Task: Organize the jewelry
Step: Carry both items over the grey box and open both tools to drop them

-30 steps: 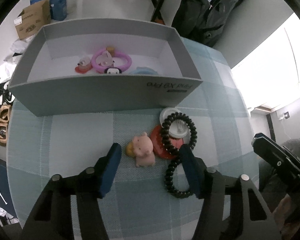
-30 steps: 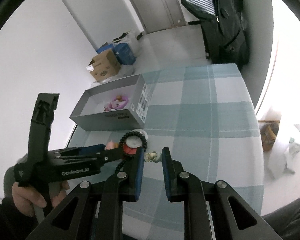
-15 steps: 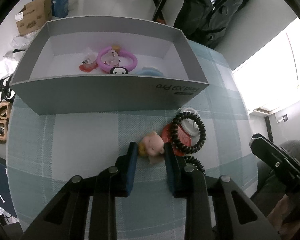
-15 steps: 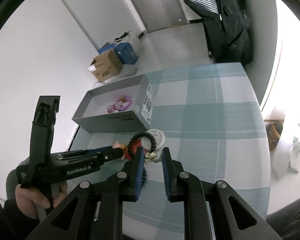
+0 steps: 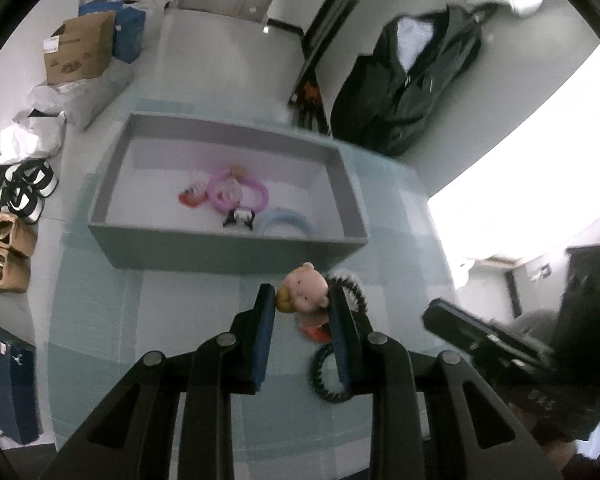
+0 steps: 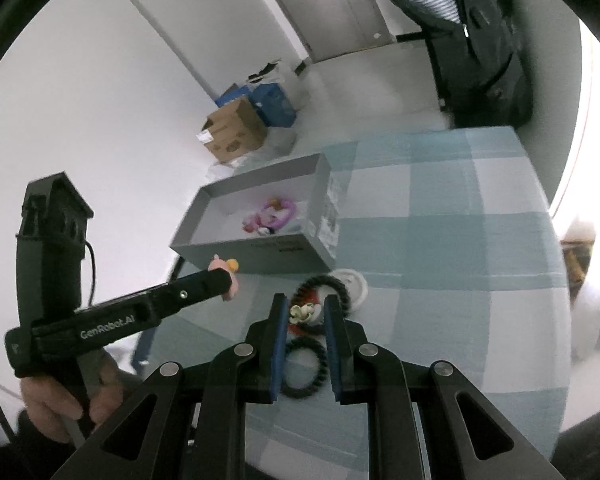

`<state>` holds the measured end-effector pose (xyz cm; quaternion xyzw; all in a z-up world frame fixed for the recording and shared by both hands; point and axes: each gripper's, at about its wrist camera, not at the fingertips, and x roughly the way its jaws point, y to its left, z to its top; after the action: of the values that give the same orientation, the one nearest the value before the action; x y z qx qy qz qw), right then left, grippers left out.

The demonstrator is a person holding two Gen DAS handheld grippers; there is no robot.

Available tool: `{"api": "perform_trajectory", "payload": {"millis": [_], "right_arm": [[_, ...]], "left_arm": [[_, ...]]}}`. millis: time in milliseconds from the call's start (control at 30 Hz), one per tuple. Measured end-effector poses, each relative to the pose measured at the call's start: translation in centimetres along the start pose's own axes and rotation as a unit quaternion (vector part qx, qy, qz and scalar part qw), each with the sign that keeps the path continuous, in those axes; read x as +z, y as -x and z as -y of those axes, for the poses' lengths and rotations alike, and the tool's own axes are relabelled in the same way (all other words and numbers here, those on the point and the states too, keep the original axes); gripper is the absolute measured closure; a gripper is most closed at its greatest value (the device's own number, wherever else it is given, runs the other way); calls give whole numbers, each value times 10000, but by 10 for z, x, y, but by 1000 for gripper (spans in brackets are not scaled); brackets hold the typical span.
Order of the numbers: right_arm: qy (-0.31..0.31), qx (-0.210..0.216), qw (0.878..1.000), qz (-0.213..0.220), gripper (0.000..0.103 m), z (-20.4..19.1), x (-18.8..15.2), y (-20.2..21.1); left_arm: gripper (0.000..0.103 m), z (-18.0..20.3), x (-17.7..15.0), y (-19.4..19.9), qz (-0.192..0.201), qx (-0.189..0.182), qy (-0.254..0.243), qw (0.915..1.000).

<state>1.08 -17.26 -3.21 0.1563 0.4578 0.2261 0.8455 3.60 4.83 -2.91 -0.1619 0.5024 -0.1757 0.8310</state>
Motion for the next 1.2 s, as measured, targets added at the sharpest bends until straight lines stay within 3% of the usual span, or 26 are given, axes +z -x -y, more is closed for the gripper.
{"api": "perform_trajectory", "payload": {"millis": [367,667,1000,1200], "right_arm": [[-393,569,9975,-112,86,-3,29,-9],[-205,675,9975,-93,86,-14,73,-24],[287,817,9960,-213,86,-30,108,-56],[310,912,9949,-300,86,-23,108,-74]], "left_arm": [[81,-4,28,12,518,-329,250,9978],[81,-10,49,9,771,-107,358,9963],[81,-24,64,-2,683,112,449,9966],[81,-29,68,-18,452,156,489,9977]]}}
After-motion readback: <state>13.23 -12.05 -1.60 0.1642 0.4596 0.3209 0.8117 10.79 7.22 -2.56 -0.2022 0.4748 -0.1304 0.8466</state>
